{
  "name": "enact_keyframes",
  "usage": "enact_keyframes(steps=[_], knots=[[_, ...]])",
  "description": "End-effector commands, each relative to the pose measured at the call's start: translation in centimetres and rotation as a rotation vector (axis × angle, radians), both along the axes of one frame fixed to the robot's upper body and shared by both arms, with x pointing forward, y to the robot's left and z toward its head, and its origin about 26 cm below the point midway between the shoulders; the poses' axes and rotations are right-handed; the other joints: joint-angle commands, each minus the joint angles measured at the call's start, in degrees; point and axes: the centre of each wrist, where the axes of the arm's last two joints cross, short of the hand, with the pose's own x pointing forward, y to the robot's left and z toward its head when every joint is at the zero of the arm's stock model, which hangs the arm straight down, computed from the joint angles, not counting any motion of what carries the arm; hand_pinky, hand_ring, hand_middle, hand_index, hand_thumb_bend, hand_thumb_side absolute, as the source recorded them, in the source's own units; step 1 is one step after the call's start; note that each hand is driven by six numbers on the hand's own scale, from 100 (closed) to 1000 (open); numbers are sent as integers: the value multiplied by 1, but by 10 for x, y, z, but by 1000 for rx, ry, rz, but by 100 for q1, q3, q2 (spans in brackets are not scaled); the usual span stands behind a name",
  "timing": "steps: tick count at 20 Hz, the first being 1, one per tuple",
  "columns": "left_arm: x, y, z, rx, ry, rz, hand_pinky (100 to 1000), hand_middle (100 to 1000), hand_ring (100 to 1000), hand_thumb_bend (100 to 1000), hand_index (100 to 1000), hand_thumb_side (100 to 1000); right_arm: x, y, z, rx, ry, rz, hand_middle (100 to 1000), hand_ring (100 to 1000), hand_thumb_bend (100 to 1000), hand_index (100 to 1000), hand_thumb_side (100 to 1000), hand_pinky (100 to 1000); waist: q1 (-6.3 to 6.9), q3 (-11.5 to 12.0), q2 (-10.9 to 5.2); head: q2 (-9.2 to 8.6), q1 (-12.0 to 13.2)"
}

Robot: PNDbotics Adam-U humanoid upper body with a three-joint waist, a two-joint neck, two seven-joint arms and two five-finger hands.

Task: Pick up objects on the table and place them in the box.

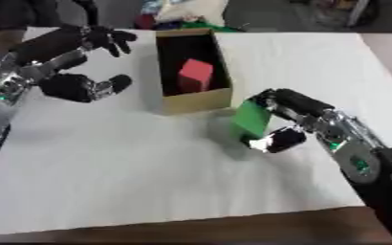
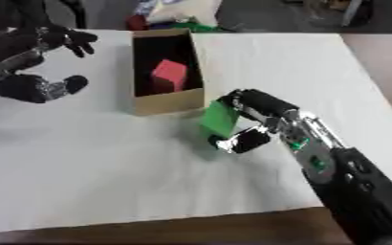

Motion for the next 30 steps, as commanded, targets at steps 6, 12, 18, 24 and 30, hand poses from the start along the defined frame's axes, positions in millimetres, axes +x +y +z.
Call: enact_keyframes(steps=[6, 12, 18, 24, 30], knots=[[-2, 0, 7, 3, -9, -20, 778, 730, 705, 336, 968, 940, 7, -4, 85, 51, -207, -17, 453, 689, 171, 593, 516, 760, -53, 150, -129, -62, -102], [-6, -12, 20, -78, -67, -68, 777, 726, 703, 321, 956, 929, 43, 6, 73, 34, -190, -147, 462, 695, 170, 606, 515, 767, -72, 512, -98, -211, -472], [-15, -27, 31, -134, -101, -140, 777, 726, 703, 307, 954, 933, 70, 20, 47, 52, -231, -352, 474, 703, 168, 625, 510, 769, -19, 847, -42, -332, -835], [-16, -31, 31, -151, -91, -150, 775, 725, 701, 290, 955, 948, 78, 26, 32, 70, -264, -463, 575, 738, 253, 767, 556, 783, -14, 965, -19, -360, -935], [-16, -30, 30, -152, -80, -145, 774, 724, 700, 281, 956, 957, 78, 28, 28, 5, -235, -465, 932, 876, 553, 1000, 722, 873, -20, 929, -17, -363, -911]])
